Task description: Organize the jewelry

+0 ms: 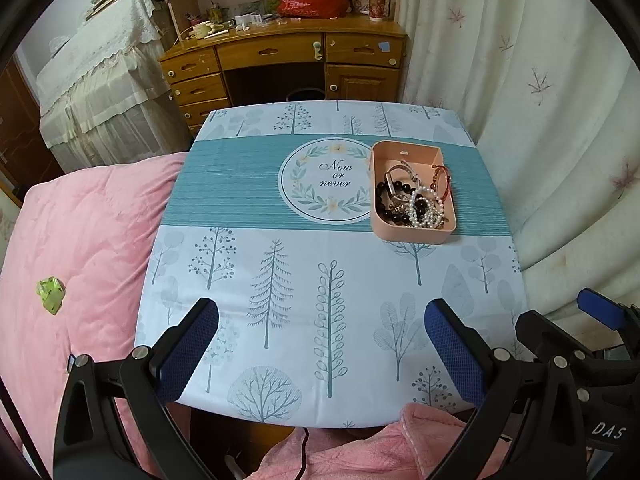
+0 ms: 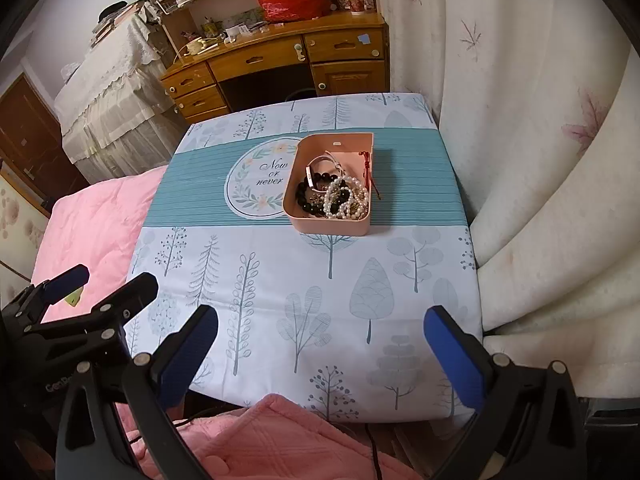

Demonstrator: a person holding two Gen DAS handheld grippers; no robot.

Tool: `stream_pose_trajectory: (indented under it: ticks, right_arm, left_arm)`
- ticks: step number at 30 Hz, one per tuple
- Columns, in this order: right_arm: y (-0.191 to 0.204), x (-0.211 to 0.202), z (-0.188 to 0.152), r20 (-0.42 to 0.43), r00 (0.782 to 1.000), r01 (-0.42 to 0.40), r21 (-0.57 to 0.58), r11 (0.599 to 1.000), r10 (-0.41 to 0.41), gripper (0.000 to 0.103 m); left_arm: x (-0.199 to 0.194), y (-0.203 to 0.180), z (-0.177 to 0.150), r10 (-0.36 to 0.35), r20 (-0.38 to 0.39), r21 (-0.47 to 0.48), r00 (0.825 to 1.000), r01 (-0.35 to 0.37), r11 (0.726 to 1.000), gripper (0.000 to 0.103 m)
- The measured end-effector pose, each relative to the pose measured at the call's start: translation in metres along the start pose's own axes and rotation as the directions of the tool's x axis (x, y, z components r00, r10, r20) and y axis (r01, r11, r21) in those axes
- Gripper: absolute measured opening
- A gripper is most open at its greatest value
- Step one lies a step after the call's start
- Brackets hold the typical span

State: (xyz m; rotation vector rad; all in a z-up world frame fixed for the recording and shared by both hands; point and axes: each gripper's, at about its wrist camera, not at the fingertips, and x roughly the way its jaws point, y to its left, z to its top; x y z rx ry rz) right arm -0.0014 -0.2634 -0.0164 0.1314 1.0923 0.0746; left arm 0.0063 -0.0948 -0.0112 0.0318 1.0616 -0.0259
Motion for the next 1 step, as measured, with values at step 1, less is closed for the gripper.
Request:
stream_pose_trajectory:
  ticks: [1]
  right_arm:
    - [-0.001,0.0007,0.0003,-0.001,1.0,-0.002,0.008,1.0,0.002,0.103]
  left_arm:
    - [-0.0002,0.0002,0.0008,-0.003,0.005,0.001,1.0,0.003,1.0,0.102]
